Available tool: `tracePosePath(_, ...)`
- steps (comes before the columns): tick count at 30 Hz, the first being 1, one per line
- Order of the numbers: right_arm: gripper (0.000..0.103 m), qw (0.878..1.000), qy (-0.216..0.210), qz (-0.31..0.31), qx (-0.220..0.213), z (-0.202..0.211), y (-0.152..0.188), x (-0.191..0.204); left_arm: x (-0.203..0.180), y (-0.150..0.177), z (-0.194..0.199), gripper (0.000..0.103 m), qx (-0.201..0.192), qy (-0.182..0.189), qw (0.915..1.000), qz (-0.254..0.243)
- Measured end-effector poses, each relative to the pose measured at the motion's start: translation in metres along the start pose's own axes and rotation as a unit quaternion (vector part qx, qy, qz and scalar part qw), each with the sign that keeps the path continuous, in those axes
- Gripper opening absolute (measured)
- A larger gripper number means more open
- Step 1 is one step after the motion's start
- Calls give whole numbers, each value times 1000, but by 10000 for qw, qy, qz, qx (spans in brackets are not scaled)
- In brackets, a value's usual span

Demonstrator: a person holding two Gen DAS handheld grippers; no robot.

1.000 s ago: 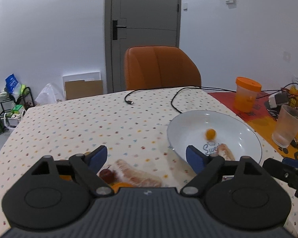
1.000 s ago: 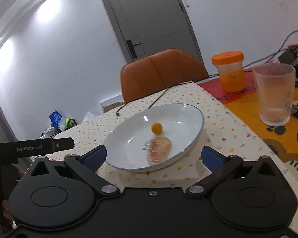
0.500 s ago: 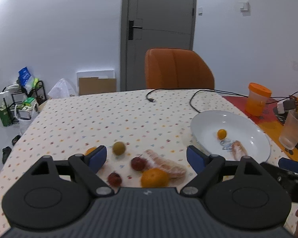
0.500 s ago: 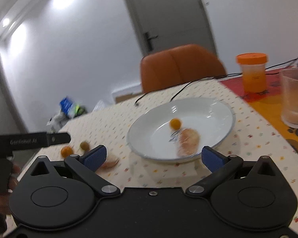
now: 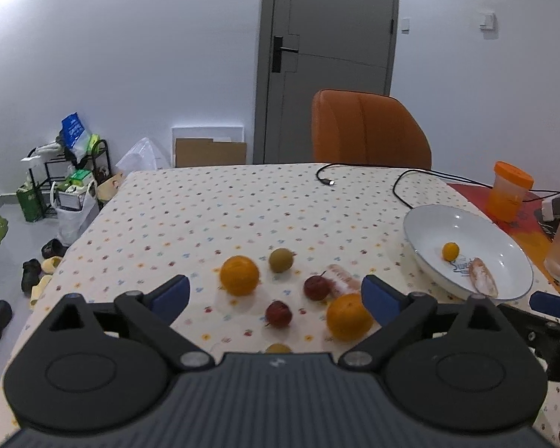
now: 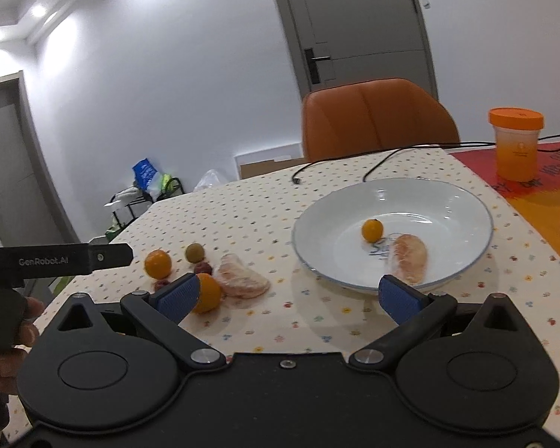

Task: Organize fruits
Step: 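Move both open tools back over the remaining fruit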

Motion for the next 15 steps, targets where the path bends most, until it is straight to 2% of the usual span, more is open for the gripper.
tracePosePath(8,103,9998,-60,160,56,-1,5,16,16,13,7,98,89,-55,9999,76)
tracePosePath(11,103,9998,-79,176,105,-2,8,19,21,19,6,98,247,-50,9996,153)
tracePosePath(15,103,9995,-52,244,175,-5,11,24,27,27,6,97,309,57,9992,260)
Point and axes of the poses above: each gripper's, at about its wrist camera, not at the fingertips, and z roughly against the way its jaws point, x to its left, y to its underside, the point moved 7 cm from there along -z, roughly the way its jaws point, and after that the axes turned 14 degrees about y, right-handed, at the moved point
